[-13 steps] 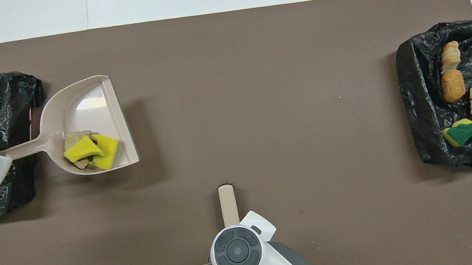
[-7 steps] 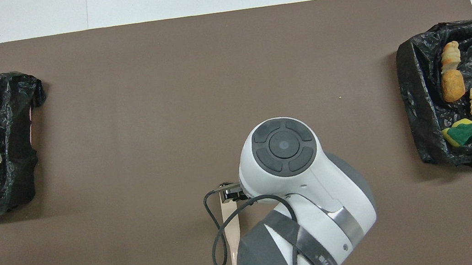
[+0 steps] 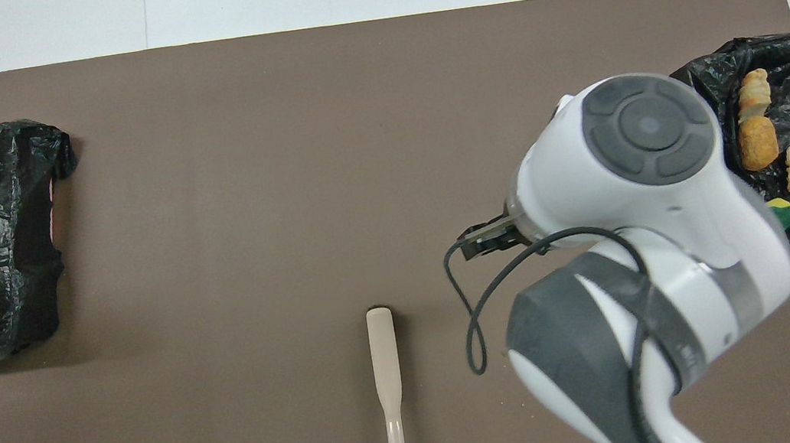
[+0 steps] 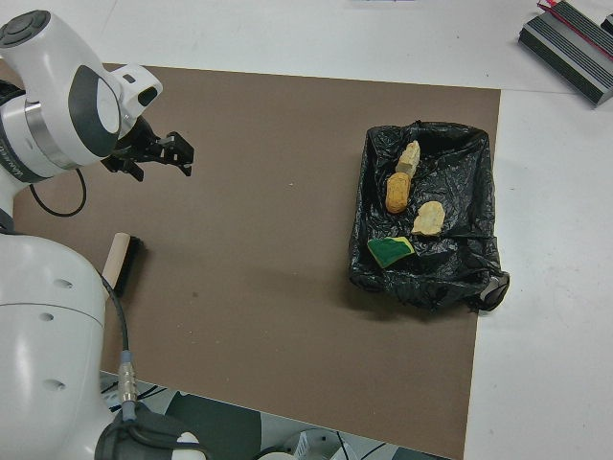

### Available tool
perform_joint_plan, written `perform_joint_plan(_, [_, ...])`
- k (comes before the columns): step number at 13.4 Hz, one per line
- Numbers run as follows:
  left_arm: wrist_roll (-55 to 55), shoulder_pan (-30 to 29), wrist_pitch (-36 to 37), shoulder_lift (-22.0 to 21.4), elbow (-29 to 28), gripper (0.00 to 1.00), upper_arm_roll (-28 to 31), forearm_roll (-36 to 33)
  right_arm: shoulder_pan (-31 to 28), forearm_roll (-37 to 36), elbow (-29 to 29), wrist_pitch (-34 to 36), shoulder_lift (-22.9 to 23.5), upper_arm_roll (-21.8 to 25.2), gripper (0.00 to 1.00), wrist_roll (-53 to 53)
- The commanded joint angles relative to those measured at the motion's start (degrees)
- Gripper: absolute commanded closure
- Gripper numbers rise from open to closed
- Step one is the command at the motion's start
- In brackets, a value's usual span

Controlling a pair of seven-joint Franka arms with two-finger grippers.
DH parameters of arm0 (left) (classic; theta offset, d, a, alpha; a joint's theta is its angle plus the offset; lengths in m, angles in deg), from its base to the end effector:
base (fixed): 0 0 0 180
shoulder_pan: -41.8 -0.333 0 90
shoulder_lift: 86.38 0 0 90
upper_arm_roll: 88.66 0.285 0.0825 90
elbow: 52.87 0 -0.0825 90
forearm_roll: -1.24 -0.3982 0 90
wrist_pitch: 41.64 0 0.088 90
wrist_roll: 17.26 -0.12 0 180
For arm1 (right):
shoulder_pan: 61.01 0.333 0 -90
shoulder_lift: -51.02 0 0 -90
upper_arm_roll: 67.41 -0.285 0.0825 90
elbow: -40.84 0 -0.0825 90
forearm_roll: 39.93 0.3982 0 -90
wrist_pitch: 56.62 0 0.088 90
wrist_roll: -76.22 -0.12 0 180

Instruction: Sweep and dump trash in bin

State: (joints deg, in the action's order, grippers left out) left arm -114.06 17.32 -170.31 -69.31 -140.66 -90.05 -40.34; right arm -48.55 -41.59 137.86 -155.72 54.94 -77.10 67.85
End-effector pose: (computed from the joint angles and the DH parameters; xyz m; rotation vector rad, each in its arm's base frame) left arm 0.6331 0.2999 0.4939 -1.6726 1.7738 0.4584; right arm 0.5506 0.2186 0.4949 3.0933 0.3813 -0.0398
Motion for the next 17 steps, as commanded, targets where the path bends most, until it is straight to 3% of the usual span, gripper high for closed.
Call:
perform_joint_plan(1, [1.61, 0.04, -0.62, -1.6, -0.01, 1.0, -0.02, -5.77, -6.72, -1.59, -3.33, 2.77, -0.05, -0.69, 0.0, 9.75])
perform_joint_plan(8, [1.88, 2.33, -0.35, -5.47, -1.16, 1.0, -0.11, -16.33, -18.78, -6.78, -4.04, 1.8, -1.89, -0.42, 0.0, 19.88])
perform_joint_plan(12, [2.05, 3.91, 2.18, -7.23, -2.12, 1.0, -0.9, -14.59, -19.32, -4.41, -3.6, 6.62, -5.49, 0.9, 0.0, 8.13])
perform_joint_plan(14, [1.88, 5.22, 2.98, -7.58, -3.61, 1.0, -1.07, -4.88, -19.93, 1.98, -2.29, 8.57, -7.16, 1.25, 0.0, 3.22])
perform_joint_plan(17, [4.85, 9.17, 7.9, -7.58, -4.75, 1.0, -0.98, 6.57, -19.23, 1.48, -1.14, 7.78, -7.87, 1.16, 0.0, 3.19])
